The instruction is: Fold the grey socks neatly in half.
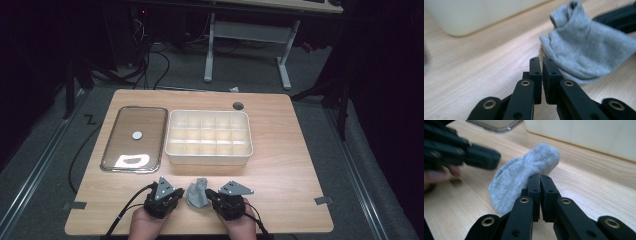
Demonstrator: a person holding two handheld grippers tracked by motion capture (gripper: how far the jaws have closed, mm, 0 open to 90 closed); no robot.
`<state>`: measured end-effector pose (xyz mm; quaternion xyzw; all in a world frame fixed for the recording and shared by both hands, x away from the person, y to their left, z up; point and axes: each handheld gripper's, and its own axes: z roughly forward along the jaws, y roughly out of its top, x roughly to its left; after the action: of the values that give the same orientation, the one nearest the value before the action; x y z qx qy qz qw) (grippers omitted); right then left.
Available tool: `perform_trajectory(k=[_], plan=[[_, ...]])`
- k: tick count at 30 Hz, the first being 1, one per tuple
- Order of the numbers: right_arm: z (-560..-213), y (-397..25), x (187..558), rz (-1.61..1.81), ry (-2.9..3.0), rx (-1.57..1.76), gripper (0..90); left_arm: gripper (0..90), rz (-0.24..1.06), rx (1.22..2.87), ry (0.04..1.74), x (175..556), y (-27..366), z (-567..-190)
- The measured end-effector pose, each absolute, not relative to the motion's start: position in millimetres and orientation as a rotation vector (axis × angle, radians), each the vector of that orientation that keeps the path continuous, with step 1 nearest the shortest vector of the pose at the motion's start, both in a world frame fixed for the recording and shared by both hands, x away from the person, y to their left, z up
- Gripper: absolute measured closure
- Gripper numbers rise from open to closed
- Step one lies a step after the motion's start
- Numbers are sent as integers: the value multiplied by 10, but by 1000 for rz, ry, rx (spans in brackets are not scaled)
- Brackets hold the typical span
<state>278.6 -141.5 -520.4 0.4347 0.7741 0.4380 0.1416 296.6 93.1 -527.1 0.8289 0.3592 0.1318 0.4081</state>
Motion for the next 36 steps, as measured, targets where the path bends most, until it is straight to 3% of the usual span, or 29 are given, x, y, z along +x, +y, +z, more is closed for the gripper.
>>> perform_trajectory(k=[36], plan=[[-5176,-1369,2732,1284,2246,1227,872,900,297,2173,753,2825,495,-5294]])
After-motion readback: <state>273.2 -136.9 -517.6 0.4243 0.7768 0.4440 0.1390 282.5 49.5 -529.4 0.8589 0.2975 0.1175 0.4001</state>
